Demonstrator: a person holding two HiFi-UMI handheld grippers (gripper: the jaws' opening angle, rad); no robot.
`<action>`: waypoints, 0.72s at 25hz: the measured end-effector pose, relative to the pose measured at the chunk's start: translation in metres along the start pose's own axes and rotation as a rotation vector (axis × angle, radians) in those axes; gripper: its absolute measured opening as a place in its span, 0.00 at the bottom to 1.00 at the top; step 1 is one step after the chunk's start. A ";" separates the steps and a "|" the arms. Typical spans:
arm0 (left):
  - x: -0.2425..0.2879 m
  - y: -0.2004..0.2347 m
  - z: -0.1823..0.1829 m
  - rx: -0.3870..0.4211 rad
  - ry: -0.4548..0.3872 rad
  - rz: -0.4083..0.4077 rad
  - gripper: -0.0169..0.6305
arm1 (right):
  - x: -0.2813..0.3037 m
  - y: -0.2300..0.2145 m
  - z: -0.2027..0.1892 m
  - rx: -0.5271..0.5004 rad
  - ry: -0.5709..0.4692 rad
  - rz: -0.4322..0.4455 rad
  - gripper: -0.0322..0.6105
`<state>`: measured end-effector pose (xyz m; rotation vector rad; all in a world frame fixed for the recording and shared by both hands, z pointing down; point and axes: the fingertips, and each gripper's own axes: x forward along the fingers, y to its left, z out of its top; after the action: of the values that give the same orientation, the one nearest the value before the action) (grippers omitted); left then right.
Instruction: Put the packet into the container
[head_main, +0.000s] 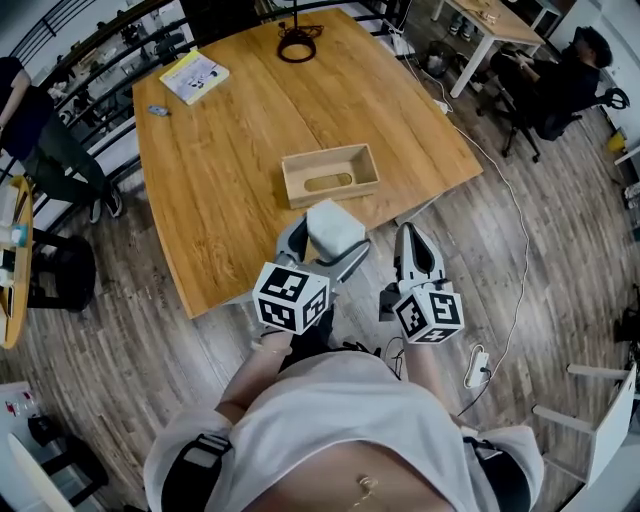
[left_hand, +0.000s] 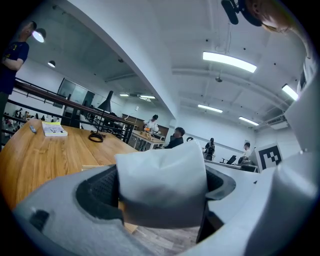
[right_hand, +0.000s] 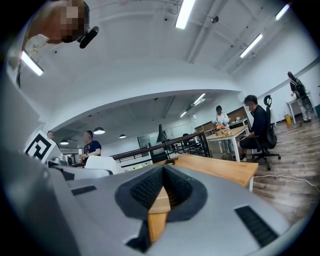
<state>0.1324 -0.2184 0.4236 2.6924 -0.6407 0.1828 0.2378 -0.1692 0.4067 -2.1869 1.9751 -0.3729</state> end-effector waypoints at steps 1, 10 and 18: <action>0.005 0.005 0.002 -0.002 0.000 0.003 0.75 | 0.007 -0.002 0.000 -0.001 0.003 0.003 0.07; 0.043 0.040 0.014 -0.035 0.009 0.039 0.75 | 0.060 -0.015 0.003 -0.007 0.024 0.019 0.07; 0.072 0.068 0.018 -0.061 0.045 0.082 0.75 | 0.108 -0.019 0.005 -0.008 0.049 0.057 0.07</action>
<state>0.1664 -0.3110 0.4430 2.5985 -0.7311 0.2407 0.2676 -0.2746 0.4151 -2.1410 2.0625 -0.4150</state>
